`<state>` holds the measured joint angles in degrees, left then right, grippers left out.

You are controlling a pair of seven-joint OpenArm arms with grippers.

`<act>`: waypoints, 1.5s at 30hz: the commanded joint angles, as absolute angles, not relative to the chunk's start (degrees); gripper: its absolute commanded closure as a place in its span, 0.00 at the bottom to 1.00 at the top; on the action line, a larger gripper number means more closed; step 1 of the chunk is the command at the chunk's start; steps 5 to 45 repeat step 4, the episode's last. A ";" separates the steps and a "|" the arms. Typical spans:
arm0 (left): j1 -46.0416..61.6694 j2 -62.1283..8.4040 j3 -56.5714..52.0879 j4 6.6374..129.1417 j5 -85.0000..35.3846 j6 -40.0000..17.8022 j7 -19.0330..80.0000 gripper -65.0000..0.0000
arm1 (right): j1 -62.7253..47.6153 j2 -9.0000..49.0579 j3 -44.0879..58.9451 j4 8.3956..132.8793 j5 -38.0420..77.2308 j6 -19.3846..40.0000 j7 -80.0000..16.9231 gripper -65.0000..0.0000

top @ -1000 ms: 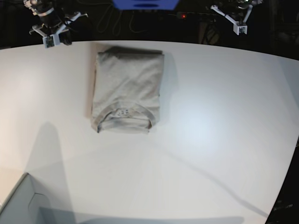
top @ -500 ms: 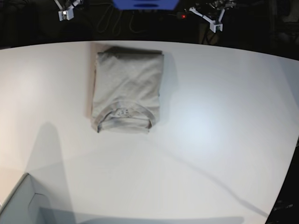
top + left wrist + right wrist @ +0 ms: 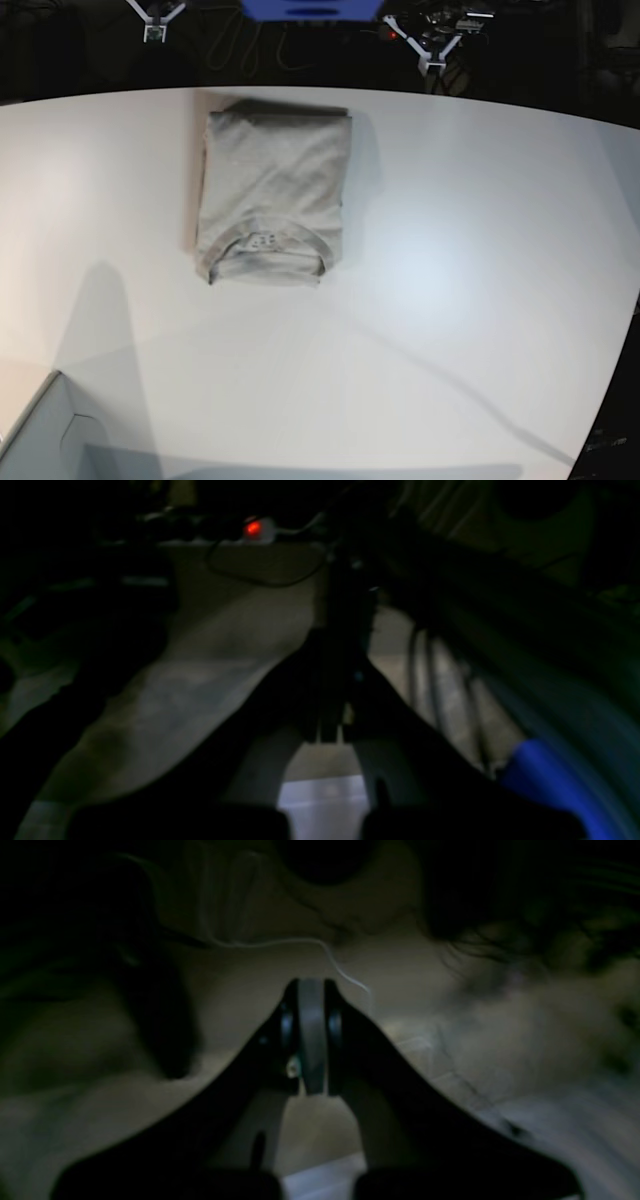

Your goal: Layout the t-shirt on the table in an organized manner, then fold the t-shirt properly

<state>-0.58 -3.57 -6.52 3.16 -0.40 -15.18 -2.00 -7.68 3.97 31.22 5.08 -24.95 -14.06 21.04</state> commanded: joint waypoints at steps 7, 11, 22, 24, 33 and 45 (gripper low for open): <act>-0.66 -4.35 -9.27 3.21 -0.40 -13.76 -2.07 1.00 | -6.64 3.21 31.25 4.70 -25.01 -23.43 21.58 1.00; -0.66 -4.35 -9.27 3.21 -0.40 -13.76 -2.07 1.00 | -6.64 3.21 31.25 4.70 -25.01 -23.43 21.58 1.00; -0.66 -4.35 -9.27 3.21 -0.40 -13.76 -2.07 1.00 | -6.64 3.21 31.25 4.70 -25.01 -23.43 21.58 1.00; -0.66 -4.35 -9.27 3.21 -0.40 -13.76 -2.07 1.00 | -6.64 3.21 31.25 4.70 -25.01 -23.43 21.58 1.00; -0.66 -4.35 -9.27 3.21 -0.40 -13.76 -2.07 1.00 | -6.64 3.21 31.25 4.70 -25.01 -23.43 21.58 1.00; -0.66 -4.35 -9.27 3.21 -0.40 -13.76 -2.07 1.00 | -6.64 3.21 31.25 4.70 -25.01 -23.43 21.58 1.00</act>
